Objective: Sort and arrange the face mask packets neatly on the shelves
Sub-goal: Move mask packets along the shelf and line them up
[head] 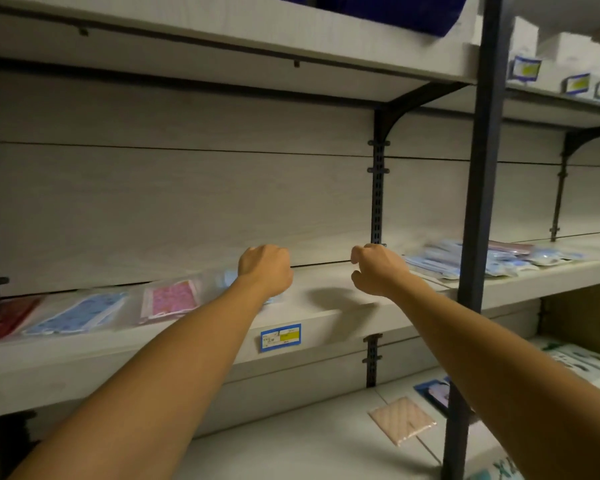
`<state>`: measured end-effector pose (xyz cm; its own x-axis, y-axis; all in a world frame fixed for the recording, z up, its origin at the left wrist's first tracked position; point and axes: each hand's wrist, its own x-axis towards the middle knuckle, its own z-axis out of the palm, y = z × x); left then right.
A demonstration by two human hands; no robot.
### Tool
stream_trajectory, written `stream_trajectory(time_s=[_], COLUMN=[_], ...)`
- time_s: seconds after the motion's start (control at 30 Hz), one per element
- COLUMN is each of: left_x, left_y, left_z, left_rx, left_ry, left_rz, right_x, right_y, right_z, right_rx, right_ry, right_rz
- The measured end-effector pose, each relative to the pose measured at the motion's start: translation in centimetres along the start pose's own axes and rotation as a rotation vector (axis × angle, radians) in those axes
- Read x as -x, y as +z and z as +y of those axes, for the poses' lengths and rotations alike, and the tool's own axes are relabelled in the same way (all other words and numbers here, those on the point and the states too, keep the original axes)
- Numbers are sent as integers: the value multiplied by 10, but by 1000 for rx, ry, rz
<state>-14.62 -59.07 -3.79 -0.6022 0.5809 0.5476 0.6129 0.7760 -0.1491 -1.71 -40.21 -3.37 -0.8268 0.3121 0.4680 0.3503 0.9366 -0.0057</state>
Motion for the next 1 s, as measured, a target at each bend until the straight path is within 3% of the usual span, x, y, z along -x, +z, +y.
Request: stream_trajectory(time_s=[0.47,0.77,1.0], left_x=[9,26,15], left_y=[-45,-62,-64], left_z=[130,249,327], left_rx=[128,176,241], left_ry=[27,-3,20], left_rz=[-142,-113,-110], right_x=[64,109,126], right_y=[-27,-41,-41], right_z=[125,217,294], right_rx=[-30,-92,-28], right_ry=[44,-24,-20], right_rz=[-22,18,-51])
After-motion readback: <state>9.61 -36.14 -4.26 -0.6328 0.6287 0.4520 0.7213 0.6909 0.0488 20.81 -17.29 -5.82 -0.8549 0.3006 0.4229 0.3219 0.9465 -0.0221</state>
